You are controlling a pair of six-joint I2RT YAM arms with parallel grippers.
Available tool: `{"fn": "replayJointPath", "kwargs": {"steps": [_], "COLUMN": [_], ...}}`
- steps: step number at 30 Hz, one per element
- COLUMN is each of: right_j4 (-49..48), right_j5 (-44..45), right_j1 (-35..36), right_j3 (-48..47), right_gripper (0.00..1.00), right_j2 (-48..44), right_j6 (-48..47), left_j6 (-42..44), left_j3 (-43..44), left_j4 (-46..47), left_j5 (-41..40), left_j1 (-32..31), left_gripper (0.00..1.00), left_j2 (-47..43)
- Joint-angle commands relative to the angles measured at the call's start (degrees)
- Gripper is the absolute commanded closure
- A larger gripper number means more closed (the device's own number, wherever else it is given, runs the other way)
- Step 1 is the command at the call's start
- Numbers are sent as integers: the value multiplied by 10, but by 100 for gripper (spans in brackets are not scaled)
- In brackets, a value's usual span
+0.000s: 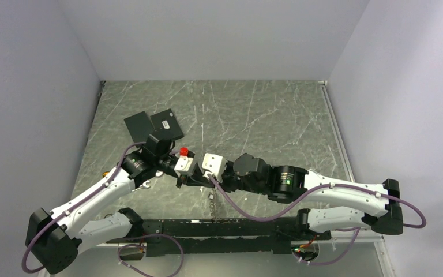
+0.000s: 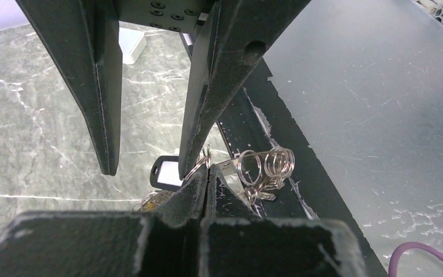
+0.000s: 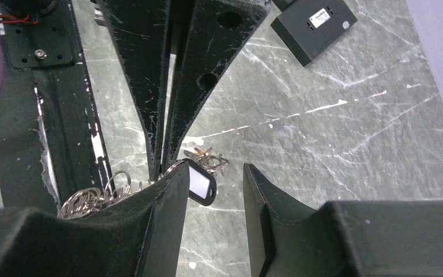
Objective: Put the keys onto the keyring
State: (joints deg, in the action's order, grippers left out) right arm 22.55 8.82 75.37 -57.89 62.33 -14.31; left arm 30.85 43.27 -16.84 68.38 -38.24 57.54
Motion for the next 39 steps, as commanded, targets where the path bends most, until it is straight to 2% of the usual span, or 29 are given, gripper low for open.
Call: {"fn": "replayJointPath", "kwargs": {"steps": [1, 12, 27, 30, 34, 36, 39], "right_j4": [-22, -17, -10, -11, 40, 56, 68], "right_j5": [50, 136, 146, 160, 71, 33, -1], "right_j1": [1, -15, -28, -53, -167, -208, -217], "right_j3": [-26, -34, -28, -7, 12, 34, 62], "right_gripper": [57, 56, 56, 53, 51, 52, 52], "right_j2": [15, -10, -34, -33, -29, -33, -33], "right_j6": [27, 38, 49, 125, 268, 301, 327], "left_j6": [-15, -29, -23, 5, 32, 54, 69], "left_j3": [9, 1, 1, 9, 14, 18, 19], "left_j4": [64, 90, 82, 43, 7, -21, -46], "left_j5": [4, -11, -26, -53, -105, -146, -205], "left_j1": [-2, -2, -2, -3, -2, -2, -1], "left_gripper": [100, 100, 100, 100, 100, 100, 100], "left_j2": [-21, -30, -33, -39, -59, -68, -84]}}
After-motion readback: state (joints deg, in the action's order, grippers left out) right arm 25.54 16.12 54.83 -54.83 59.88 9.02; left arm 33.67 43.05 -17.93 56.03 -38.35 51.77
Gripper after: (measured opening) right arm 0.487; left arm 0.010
